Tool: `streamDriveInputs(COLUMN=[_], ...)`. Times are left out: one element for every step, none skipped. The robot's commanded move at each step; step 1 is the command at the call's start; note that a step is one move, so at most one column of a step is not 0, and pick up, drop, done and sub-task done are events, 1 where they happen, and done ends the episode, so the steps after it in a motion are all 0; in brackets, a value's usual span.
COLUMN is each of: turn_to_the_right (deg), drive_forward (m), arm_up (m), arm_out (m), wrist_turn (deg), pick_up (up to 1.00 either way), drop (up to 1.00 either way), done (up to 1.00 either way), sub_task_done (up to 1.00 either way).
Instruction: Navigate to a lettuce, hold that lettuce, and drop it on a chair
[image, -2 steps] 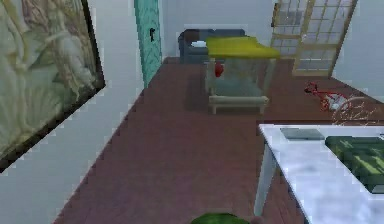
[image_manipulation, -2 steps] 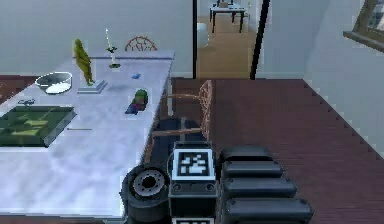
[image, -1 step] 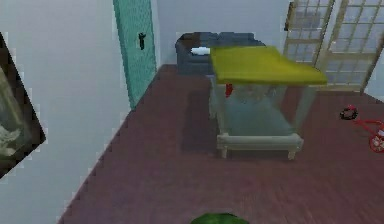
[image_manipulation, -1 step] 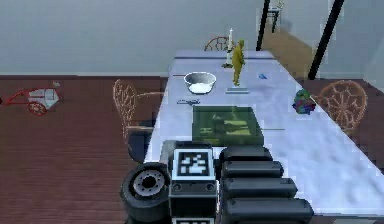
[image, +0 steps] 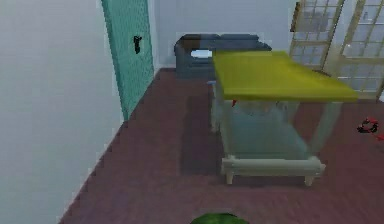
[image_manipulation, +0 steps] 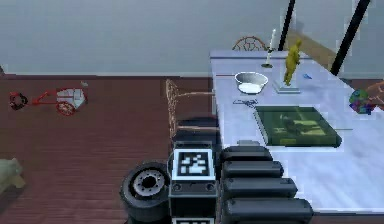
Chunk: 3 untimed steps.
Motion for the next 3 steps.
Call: streamDriveInputs(turn_to_the_right=[45.0,12.0,0.0], drive_forward=[0.00,0.00,1.00], arm_up=[0.00,0.00,0.00], arm_out=[0.00,0.00,0.00], wrist_turn=[0.0,0.0,0.0], pick_up=[0.00,0.00,0.00], drop=[0.00,0.00,0.00], done=[0.00,0.00,0.00], sub_task_done=[0.00,0.00,0.00])
